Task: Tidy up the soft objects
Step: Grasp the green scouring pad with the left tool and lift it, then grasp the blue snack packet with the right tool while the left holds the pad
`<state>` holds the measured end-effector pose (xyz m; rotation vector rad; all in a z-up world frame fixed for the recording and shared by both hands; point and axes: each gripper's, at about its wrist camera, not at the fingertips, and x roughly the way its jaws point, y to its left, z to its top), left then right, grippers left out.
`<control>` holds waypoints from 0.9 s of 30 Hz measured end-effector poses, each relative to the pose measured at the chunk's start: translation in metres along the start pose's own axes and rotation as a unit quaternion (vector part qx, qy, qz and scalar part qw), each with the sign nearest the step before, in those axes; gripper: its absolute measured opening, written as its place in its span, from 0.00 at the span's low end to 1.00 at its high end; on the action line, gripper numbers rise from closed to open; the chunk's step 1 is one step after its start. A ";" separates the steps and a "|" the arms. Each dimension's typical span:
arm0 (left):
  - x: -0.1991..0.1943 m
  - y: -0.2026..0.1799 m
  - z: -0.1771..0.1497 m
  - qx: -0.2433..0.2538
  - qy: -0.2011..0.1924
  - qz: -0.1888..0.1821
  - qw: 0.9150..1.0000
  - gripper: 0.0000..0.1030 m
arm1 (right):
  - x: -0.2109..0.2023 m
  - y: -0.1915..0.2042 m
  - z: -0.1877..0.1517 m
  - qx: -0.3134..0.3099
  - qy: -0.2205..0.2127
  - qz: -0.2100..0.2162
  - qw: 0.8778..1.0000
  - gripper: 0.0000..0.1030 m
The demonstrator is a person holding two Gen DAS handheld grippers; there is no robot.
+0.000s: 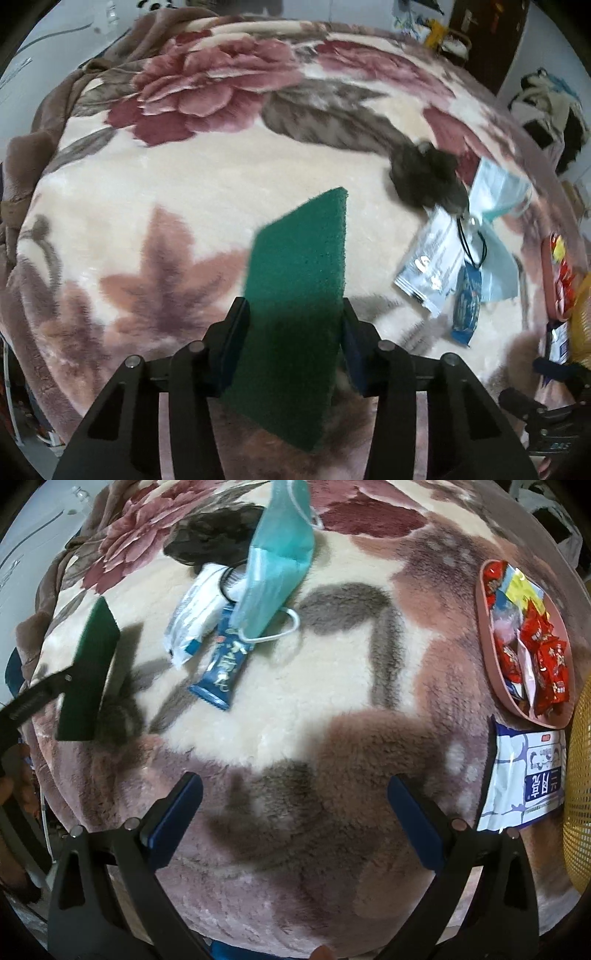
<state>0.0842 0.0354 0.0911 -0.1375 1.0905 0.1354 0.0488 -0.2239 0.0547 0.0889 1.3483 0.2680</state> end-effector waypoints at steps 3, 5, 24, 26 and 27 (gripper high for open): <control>-0.002 0.019 0.003 -0.017 0.006 -0.006 1.000 0.48 | 0.003 0.009 0.004 0.000 0.000 0.008 1.000 0.98; 0.005 0.031 0.004 -0.026 0.015 -0.005 1.000 0.48 | 0.006 0.013 0.008 0.007 -0.002 0.016 1.000 0.98; 0.039 0.062 0.012 -0.083 0.042 -0.101 0.990 0.06 | 0.057 0.040 0.066 0.145 -0.014 0.054 0.988 0.39; 0.038 0.062 0.009 -0.080 0.043 -0.103 0.991 0.06 | 0.056 0.040 0.063 0.134 -0.013 0.030 0.990 0.20; 0.037 0.061 0.007 -0.077 0.042 -0.101 0.991 0.06 | 0.053 0.038 0.060 0.128 -0.014 0.033 0.991 0.20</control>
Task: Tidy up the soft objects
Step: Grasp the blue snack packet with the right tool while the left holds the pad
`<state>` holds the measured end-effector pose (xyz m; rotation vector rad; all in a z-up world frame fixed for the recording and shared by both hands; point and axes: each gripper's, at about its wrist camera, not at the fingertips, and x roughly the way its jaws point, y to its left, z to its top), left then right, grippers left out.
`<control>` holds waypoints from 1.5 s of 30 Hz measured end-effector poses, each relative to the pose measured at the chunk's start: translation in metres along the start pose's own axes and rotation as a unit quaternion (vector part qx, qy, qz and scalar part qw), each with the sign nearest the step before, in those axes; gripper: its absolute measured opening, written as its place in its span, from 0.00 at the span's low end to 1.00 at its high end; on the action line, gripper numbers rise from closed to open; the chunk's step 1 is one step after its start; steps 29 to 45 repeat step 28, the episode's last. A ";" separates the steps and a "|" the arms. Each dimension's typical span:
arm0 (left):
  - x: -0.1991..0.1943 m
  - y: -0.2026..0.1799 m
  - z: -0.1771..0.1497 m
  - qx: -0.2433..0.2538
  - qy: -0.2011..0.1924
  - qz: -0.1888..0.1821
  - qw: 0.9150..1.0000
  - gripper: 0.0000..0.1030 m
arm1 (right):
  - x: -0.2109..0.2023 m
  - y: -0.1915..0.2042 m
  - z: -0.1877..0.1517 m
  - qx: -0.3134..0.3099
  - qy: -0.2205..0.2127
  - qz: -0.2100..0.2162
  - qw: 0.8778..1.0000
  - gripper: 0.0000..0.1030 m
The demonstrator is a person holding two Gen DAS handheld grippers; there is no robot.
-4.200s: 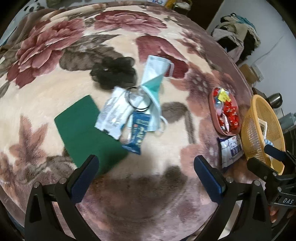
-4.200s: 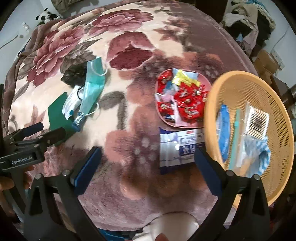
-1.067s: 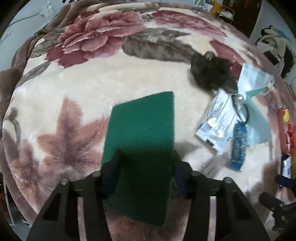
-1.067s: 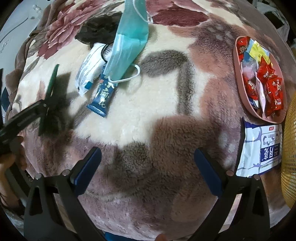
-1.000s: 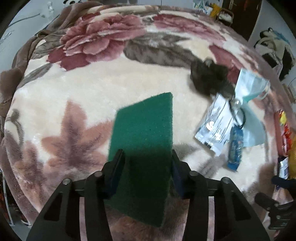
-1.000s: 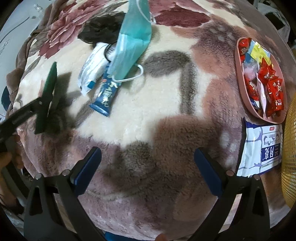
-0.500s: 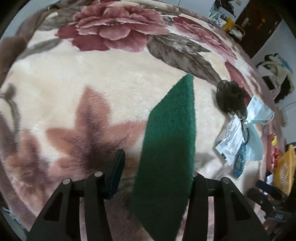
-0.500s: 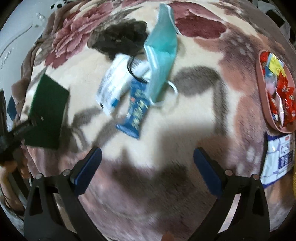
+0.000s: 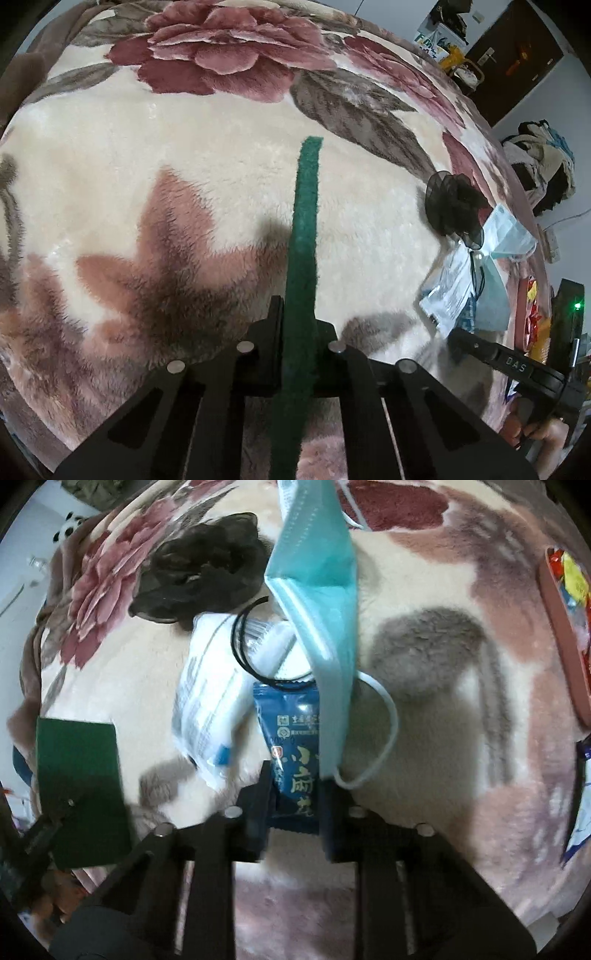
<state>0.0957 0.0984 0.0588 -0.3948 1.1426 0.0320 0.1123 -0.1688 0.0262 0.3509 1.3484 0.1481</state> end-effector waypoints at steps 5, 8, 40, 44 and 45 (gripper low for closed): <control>-0.012 -0.007 -0.014 0.011 -0.005 0.000 1.000 0.06 | -0.012 -0.006 -0.023 -0.029 0.009 0.006 1.000 0.19; -0.020 -0.013 -0.024 0.019 -0.005 -0.001 1.000 0.06 | -0.017 -0.009 -0.036 -0.032 0.010 0.008 0.999 0.19; -0.018 -0.036 -0.060 0.037 0.014 0.000 0.999 0.06 | -0.004 0.005 -0.055 -0.089 0.015 -0.044 0.995 0.20; -0.018 -0.036 -0.060 0.037 0.014 0.000 0.999 0.06 | -0.004 0.005 -0.055 -0.089 0.015 -0.044 0.995 0.20; -0.018 -0.036 -0.060 0.037 0.014 0.000 0.999 0.06 | -0.004 0.005 -0.055 -0.089 0.015 -0.044 0.995 0.20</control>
